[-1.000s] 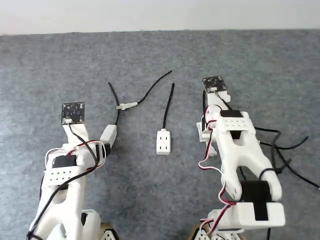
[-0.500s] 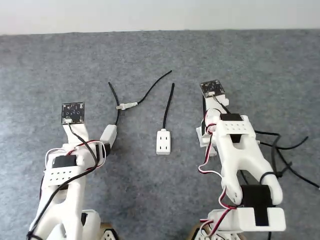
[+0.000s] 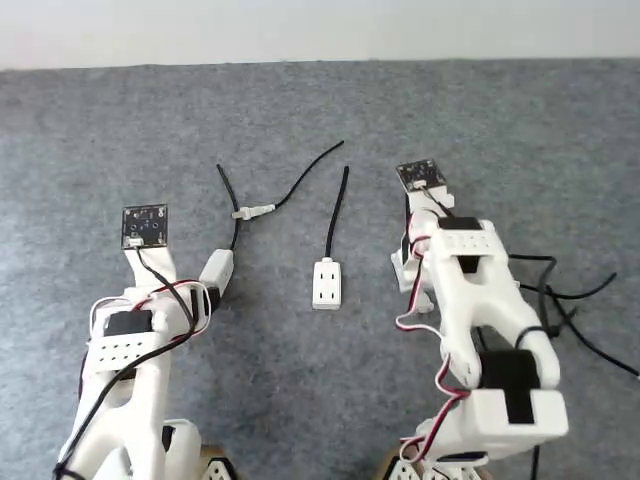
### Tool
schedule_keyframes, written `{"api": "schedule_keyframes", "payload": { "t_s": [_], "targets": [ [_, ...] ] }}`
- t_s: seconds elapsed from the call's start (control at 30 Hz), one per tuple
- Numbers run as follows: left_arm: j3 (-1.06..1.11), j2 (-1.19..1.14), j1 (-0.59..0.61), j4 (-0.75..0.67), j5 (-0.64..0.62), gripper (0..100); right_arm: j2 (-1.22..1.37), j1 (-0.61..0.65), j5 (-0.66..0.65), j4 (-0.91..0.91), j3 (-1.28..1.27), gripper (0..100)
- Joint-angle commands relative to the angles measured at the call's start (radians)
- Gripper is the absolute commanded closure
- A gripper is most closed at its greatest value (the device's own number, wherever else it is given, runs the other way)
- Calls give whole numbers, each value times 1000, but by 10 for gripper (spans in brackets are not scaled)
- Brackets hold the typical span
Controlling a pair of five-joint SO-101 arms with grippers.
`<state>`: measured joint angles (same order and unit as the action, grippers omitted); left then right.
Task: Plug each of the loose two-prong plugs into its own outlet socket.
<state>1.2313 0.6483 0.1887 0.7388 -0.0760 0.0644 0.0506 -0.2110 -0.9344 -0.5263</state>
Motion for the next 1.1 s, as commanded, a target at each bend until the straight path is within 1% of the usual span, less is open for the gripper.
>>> {"api": "schedule_keyframes", "payload": {
  "t_s": [0.0, 0.17, 0.3, 0.7, 0.8, 1.0, 1.07],
  "targets": [
    [-7, 20, 6, -20, 9, 753, 21, -5, 17, -30, 95, 918],
    [-7, 20, 6, -20, 9, 753, 48, -5, 11, -33, 117, 915],
    [-7, 20, 8, -20, 9, 753, 50, -8, 11, -35, 117, 866],
    [-7, 21, 8, -17, 9, 753, 53, -4, 9, -27, 115, 867],
    [-7, 21, 8, -17, 9, 753, 73, 19, -34, -27, 118, 867],
    [-7, 23, 8, -17, 9, 753, 165, 10, -43, -114, 230, 868],
    [-7, 23, 8, -17, 9, 753, 188, 12, -43, -136, 258, 897]
  ]
}}
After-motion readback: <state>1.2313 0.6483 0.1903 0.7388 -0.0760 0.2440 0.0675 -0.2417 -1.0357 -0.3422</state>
